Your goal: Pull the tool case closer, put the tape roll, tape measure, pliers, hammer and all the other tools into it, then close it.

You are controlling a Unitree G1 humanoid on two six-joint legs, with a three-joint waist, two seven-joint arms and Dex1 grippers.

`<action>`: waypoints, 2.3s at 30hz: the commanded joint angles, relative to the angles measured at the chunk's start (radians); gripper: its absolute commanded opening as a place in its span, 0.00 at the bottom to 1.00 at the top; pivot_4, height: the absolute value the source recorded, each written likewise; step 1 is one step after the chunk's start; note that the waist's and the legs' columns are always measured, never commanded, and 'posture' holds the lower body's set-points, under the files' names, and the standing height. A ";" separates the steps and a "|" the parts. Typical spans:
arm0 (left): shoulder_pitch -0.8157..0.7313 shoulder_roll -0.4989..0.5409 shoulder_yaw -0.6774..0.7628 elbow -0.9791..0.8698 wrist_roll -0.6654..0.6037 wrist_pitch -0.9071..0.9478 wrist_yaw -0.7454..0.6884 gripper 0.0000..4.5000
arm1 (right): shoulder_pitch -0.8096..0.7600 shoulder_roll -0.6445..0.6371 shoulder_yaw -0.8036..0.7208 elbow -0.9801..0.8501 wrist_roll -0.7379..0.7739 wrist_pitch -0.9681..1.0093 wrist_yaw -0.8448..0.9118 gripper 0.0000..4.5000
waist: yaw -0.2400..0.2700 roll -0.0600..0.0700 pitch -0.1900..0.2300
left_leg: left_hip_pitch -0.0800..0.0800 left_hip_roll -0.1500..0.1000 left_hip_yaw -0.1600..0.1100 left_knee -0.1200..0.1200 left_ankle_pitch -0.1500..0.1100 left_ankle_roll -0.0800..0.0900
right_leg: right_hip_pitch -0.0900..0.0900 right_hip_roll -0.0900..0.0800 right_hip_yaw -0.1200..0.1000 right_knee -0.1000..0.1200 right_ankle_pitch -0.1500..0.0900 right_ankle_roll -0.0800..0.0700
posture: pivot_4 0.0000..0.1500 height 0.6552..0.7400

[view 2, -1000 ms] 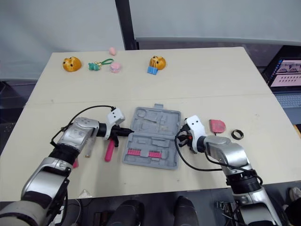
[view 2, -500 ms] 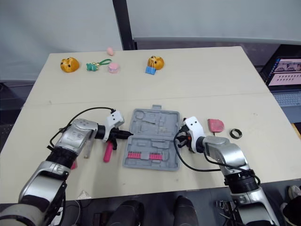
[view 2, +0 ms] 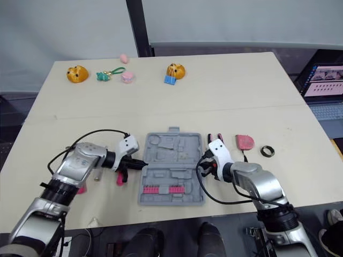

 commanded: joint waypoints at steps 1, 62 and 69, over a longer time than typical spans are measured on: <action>0.033 0.007 0.002 -0.120 -0.051 0.036 -0.022 0.01 | 0.007 0.015 0.001 -0.095 0.037 0.016 0.010 0.00 | 0.001 0.000 0.000 | 0.000 0.000 0.000 0.000 0.000 0.000 | 0.000 0.000 0.000 0.000 0.000 0.000 | 1.00 1.00; 0.217 0.151 -0.020 -0.393 -0.162 0.236 0.040 0.01 | 0.230 0.003 -0.082 -0.388 0.085 0.208 -0.053 0.00 | 0.005 0.000 0.000 | 0.001 0.000 0.000 0.000 0.000 0.000 | 0.000 0.000 0.001 0.001 0.000 0.000 | 1.00 1.00; 0.223 0.156 -0.021 -0.399 -0.162 0.239 0.046 0.01 | 0.226 0.001 -0.080 -0.383 0.084 0.202 -0.053 0.00 | 0.005 0.000 0.000 | 0.001 0.000 0.000 0.000 0.000 0.000 | 0.000 0.000 0.001 0.001 0.000 0.000 | 1.00 1.00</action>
